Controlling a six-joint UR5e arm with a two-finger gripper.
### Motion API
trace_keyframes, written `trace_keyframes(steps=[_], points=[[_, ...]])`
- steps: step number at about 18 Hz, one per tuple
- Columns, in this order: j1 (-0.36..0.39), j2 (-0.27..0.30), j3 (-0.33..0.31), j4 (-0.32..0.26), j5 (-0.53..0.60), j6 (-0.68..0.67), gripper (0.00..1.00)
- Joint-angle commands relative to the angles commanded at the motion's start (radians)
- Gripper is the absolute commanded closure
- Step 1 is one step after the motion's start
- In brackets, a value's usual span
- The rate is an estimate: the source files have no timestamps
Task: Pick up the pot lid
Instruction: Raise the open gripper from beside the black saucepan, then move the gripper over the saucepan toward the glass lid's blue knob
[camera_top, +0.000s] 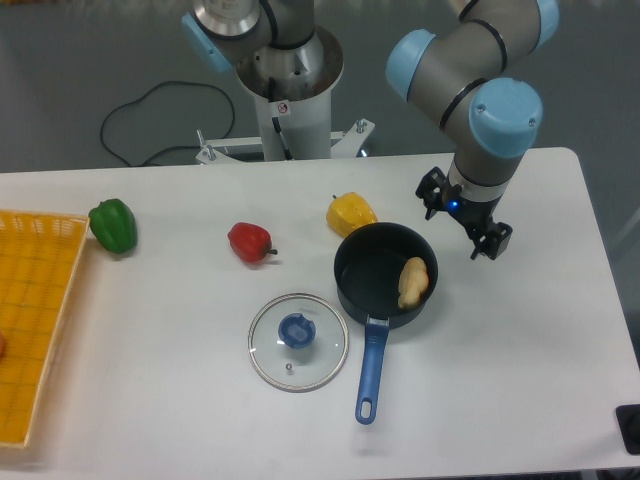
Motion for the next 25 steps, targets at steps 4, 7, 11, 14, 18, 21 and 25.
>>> trace_keyframes(steps=[4,7,11,14,18,21,25], points=[[0.0,0.002,0.005,-0.002,0.0,0.0,0.0],[-0.003,0.002,-0.009,0.002,-0.006,0.0,0.0],[0.009,0.031,-0.086,0.005,-0.009,-0.014,0.0],[0.014,0.066,-0.098,0.003,-0.011,-0.052,0.0],[-0.001,0.093,-0.138,0.003,-0.011,-0.181,0.0],[-0.053,0.109,-0.15,0.02,-0.029,-0.366,0.0],[-0.133,0.103,-0.146,0.087,-0.052,-0.547,0.0]])
